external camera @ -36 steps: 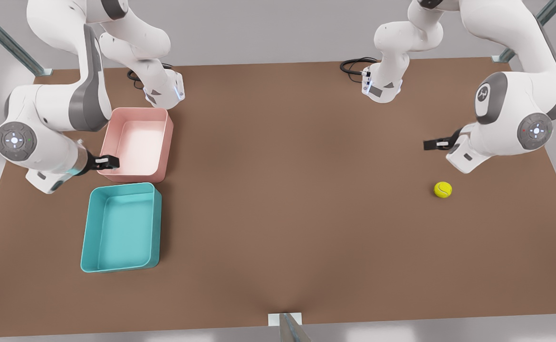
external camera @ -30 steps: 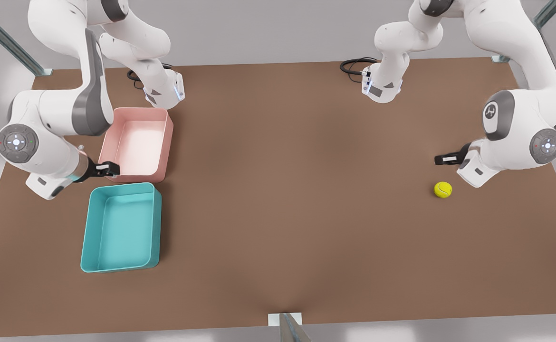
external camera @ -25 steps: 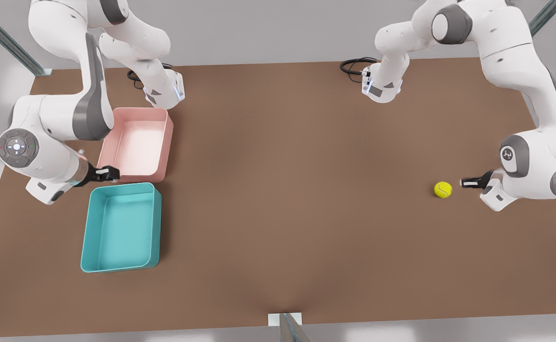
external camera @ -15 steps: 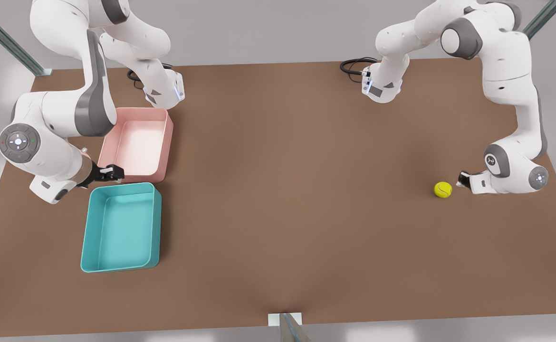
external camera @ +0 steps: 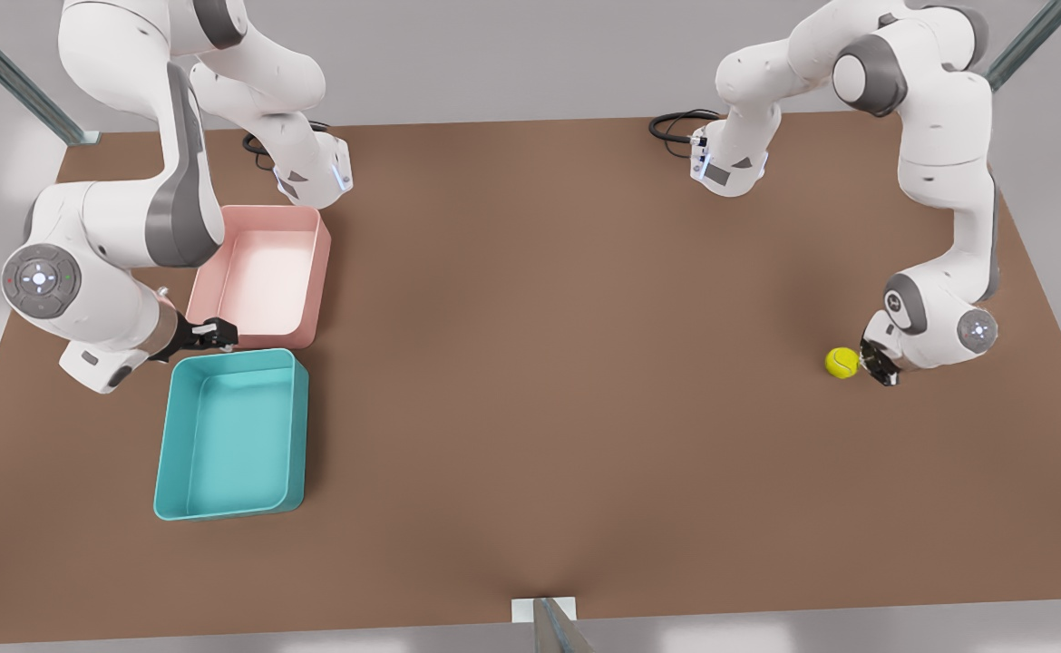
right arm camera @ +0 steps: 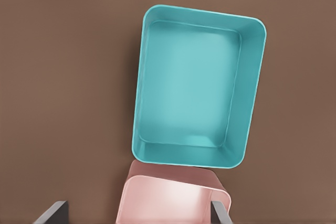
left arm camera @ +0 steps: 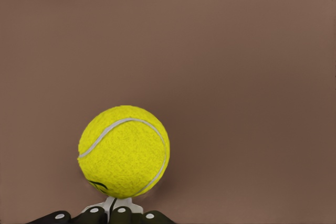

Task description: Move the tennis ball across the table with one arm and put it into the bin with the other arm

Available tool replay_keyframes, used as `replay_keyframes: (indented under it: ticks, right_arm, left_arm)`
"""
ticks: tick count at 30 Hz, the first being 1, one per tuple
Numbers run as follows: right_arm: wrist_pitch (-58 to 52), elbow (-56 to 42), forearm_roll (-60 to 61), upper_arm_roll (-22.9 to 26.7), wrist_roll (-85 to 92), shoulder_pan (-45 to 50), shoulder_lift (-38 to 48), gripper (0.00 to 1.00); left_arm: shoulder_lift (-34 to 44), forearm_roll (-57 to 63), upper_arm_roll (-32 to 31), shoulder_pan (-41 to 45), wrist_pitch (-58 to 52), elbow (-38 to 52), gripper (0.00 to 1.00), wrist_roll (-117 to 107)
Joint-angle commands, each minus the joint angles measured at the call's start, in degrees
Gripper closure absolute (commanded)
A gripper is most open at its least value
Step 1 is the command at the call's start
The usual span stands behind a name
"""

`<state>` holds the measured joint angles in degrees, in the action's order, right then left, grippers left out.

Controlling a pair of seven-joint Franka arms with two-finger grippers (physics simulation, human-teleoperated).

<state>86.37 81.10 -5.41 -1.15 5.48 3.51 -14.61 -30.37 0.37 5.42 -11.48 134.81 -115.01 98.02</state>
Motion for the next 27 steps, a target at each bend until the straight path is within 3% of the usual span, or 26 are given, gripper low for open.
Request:
replay_keyframes:
  ticks: [1,4,7,9,10,11,12,13,15,20,27]
  right_arm:
    - [0.1,-0.1,-0.1,0.0,0.3,0.0,-0.3,0.00]
    - [0.2,-0.1,-0.1,0.0,0.3,0.0,-0.5,0.00]
    - [0.2,-0.1,-0.1,0.0,0.3,0.0,-0.5,0.00]
    - [0.2,-0.1,-0.1,0.0,0.3,0.0,-0.5,0.00]
    - [0.2,-0.1,-0.1,0.0,0.3,0.0,-0.5,0.00]
    - [0.2,-0.1,-0.1,0.0,0.3,0.0,-0.5,0.00]
    - [0.1,-1.1,0.1,0.0,0.2,0.0,-1.7,0.00]
    - [-0.3,-4.0,0.1,0.0,0.5,0.9,-4.1,0.00]
    - [-0.3,-4.5,0.0,-0.1,0.1,2.0,-5.1,0.00]
    - [7.0,-4.8,0.8,-0.2,-3.7,8.2,-11.8,0.00]
    - [24.2,-4.7,9.5,-0.1,-18.1,11.3,-23.2,0.00]
  left_arm:
    - [0.4,-0.1,-3.5,1.0,1.5,-0.9,0.79,-8.4]
    - [3.1,0.0,-17.9,1.5,0.4,-0.5,0.79,-62.7]
    - [3.0,-4.6,-18.0,1.2,-1.1,1.8,0.79,-79.2]
    - [3.0,-1.8,-18.0,1.1,-1.4,2.2,0.79,-78.9]
    - [5.3,9.3,-17.6,2.9,-8.9,3.2,0.28,-78.7]
    - [8.7,9.5,-11.0,4.0,-17.7,3.7,0.00,-80.1]
    - [12.5,-9.0,-1.5,8.0,-35.2,13.6,0.00,-91.0]
    - [15.8,-9.3,1.0,12.5,-49.2,22.5,0.00,-114.0]
    - [16.4,-4.8,0.8,12.1,-51.7,24.7,0.00,-102.2]
    - [15.2,-2.6,0.6,11.7,-62.6,32.7,0.00,-102.8]
    - [14.7,-2.3,-0.3,11.7,-62.5,34.1,0.00,-102.7]
